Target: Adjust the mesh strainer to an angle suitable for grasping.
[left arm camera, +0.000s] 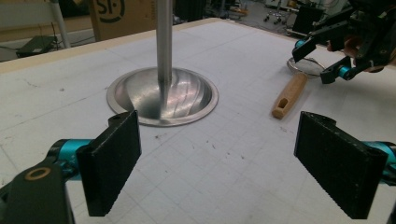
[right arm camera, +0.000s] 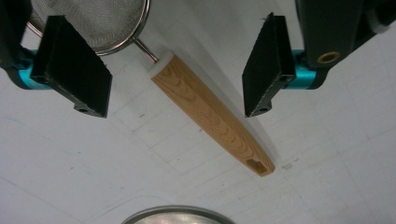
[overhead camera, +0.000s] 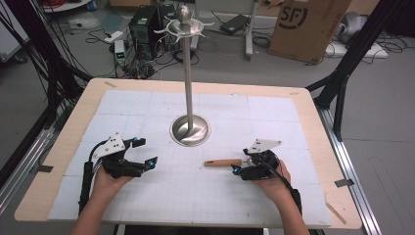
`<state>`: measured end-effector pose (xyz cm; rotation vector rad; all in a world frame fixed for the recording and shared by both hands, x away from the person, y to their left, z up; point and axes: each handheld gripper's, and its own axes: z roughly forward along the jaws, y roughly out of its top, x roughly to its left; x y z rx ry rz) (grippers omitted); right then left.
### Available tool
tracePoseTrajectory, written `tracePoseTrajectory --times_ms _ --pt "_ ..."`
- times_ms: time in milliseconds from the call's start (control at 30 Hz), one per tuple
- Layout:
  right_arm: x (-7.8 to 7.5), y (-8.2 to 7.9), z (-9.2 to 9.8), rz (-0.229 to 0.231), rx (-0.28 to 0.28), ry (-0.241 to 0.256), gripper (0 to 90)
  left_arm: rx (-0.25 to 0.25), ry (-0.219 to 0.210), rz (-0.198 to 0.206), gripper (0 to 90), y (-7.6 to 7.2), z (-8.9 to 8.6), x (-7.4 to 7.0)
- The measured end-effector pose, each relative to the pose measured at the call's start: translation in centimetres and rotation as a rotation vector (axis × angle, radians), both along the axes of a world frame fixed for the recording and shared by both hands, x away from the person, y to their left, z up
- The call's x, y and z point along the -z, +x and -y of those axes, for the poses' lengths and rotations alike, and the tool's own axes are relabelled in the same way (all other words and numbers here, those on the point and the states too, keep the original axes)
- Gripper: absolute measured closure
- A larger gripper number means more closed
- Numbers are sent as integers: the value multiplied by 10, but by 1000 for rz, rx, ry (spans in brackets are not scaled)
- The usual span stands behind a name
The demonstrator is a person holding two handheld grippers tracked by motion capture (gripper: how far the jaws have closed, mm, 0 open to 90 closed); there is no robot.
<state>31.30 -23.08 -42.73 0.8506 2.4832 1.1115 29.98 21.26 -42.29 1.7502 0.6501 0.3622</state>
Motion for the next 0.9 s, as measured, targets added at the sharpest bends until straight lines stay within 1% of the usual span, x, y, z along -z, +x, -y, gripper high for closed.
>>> tracePoseTrajectory --times_ms 100,167,300,333,433,500,567,633,767,833,900 --pt "4 4 -2 -11 -6 -32 302 5 6 -3 154 0 1 1" --pt "7 6 -3 -27 -12 -42 334 6 4 -4 154 0 1 1" --pt "11 10 -5 -31 -24 -77 427 5 7 -6 154 1 1 1" --pt "12 10 -6 -39 -31 -77 456 6 8 -6 154 1 1 1" --pt "11 11 -8 -43 -38 -92 516 6 9 -7 154 1 1 1" --pt "9 11 -8 -35 -20 -102 551 6 10 -7 154 1 1 1" --pt "7 12 -7 -41 -17 -101 582 6 10 -7 155 1 1 1" --pt "7 11 -7 -48 -8 -97 595 5 9 -6 154 0 1 1" --pt "4 12 -7 -56 -3 -112 612 6 7 -7 155 0 1 1" --pt "3 12 -8 -58 6 -127 618 9 9 -10 154 1 1 1" --pt "2 14 -9 -59 -2 -143 604 6 14 -13 154 1 1 2"
